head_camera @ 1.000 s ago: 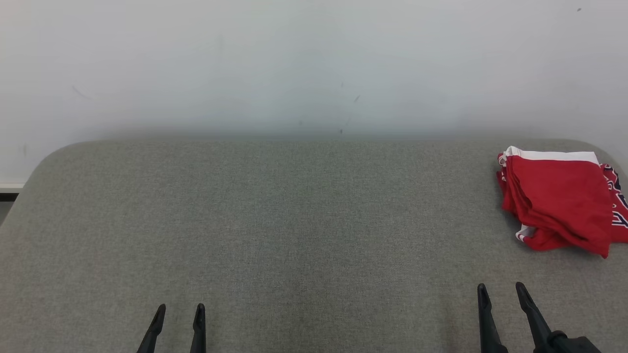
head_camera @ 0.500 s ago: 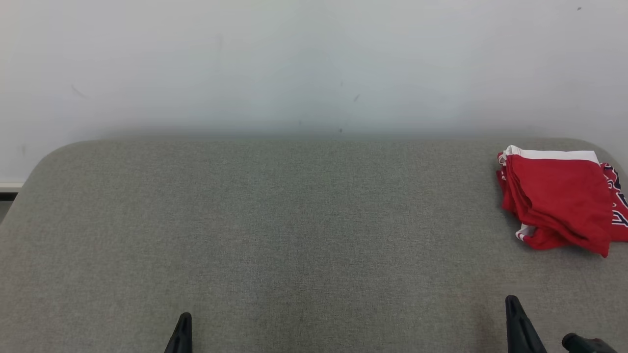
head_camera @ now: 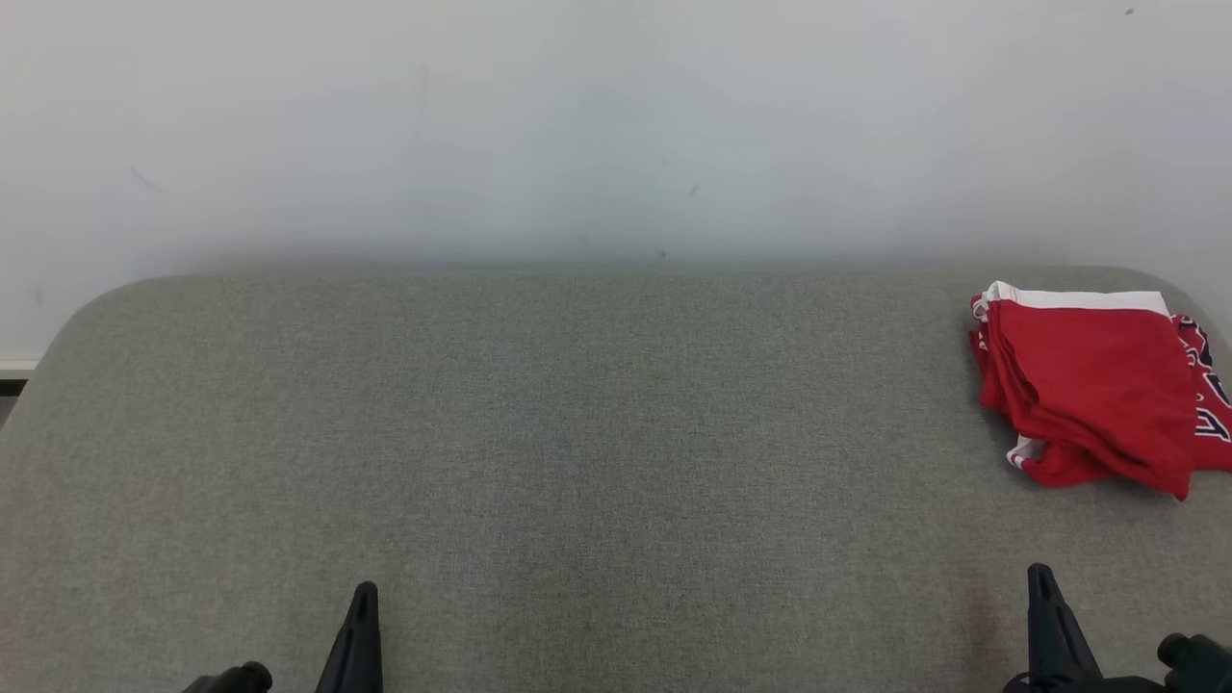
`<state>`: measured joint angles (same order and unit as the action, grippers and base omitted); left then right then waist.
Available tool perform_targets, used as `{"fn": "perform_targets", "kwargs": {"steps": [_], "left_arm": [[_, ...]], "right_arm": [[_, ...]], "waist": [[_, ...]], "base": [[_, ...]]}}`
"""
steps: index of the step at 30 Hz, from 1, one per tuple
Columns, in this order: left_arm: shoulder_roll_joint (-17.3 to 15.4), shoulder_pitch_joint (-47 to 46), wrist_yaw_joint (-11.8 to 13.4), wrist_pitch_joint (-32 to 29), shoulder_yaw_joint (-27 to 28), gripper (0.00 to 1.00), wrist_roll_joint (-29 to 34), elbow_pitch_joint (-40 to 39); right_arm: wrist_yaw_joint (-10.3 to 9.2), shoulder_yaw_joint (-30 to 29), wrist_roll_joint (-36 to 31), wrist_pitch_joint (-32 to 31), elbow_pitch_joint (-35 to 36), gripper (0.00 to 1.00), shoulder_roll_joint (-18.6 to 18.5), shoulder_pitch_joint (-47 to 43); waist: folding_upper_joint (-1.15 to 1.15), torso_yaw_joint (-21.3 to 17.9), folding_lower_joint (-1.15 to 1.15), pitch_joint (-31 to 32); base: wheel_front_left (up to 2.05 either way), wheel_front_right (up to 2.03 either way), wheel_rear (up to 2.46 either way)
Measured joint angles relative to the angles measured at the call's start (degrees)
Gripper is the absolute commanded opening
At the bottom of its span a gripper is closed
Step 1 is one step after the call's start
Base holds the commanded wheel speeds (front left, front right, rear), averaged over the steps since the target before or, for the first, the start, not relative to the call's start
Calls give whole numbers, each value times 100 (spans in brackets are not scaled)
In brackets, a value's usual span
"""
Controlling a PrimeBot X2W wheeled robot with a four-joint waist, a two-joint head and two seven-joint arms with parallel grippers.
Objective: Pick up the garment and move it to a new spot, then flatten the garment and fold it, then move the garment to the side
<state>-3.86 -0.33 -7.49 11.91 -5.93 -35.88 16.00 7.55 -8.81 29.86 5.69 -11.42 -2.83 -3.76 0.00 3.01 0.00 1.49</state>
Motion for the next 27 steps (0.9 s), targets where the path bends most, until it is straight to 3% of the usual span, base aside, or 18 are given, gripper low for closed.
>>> {"fn": "perform_targets", "kwargs": {"steps": [27], "left_arm": [[32,-641,-1,-293,-209,0,-2171,352]], "right_arm": [[0,-595,2115,-829,-200,0,-1,453]], "waist": [[0,-80,0,-41]], "base": [[0,0,0]]}}
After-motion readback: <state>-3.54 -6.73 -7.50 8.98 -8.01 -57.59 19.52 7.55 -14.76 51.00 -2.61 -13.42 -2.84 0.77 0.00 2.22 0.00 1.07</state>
